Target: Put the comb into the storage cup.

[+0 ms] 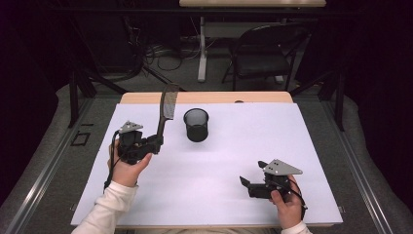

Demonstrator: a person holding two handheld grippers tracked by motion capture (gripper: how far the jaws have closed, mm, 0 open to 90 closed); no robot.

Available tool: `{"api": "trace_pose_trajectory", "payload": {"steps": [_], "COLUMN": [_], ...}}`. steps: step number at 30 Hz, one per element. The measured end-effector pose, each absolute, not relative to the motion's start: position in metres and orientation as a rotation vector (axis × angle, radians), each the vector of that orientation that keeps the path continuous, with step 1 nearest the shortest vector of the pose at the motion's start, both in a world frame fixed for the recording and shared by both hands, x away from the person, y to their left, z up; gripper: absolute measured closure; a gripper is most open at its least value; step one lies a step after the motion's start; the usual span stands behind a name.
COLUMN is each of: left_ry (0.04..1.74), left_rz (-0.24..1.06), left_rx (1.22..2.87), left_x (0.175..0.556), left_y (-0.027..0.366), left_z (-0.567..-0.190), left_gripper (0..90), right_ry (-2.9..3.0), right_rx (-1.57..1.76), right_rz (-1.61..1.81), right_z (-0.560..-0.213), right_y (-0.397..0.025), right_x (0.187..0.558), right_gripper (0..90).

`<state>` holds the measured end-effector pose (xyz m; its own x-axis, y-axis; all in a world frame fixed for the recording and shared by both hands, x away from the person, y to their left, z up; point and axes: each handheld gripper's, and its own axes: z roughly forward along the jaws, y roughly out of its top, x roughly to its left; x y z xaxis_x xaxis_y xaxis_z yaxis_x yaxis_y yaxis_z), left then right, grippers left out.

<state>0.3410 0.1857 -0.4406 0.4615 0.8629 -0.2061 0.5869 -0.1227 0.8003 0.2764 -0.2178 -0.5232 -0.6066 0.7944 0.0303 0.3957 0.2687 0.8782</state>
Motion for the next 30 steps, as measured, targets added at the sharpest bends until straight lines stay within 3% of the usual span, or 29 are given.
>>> {"api": "trace_pose_trajectory", "payload": {"steps": [16,23,30], "left_ry": [1.119,1.084,1.053], "left_rz": [0.528,0.549,0.576], "left_rx": [1.856,1.858,1.871], "left_x": [0.330,0.323,0.317], "left_y": [0.162,0.157,0.152], "left_z": [-0.446,-0.447,-0.449], "left_gripper": [72.6,72.6,72.6], "right_ry": [2.121,2.114,2.121], "right_rx": [1.092,1.088,1.107], "right_rz": [1.303,1.309,1.300], "right_z": [-0.524,-0.523,-0.523], "right_y": [-0.216,-0.214,-0.214], "right_x": [0.277,0.277,0.279], "right_gripper": [13.5,2.9,0.0]}}
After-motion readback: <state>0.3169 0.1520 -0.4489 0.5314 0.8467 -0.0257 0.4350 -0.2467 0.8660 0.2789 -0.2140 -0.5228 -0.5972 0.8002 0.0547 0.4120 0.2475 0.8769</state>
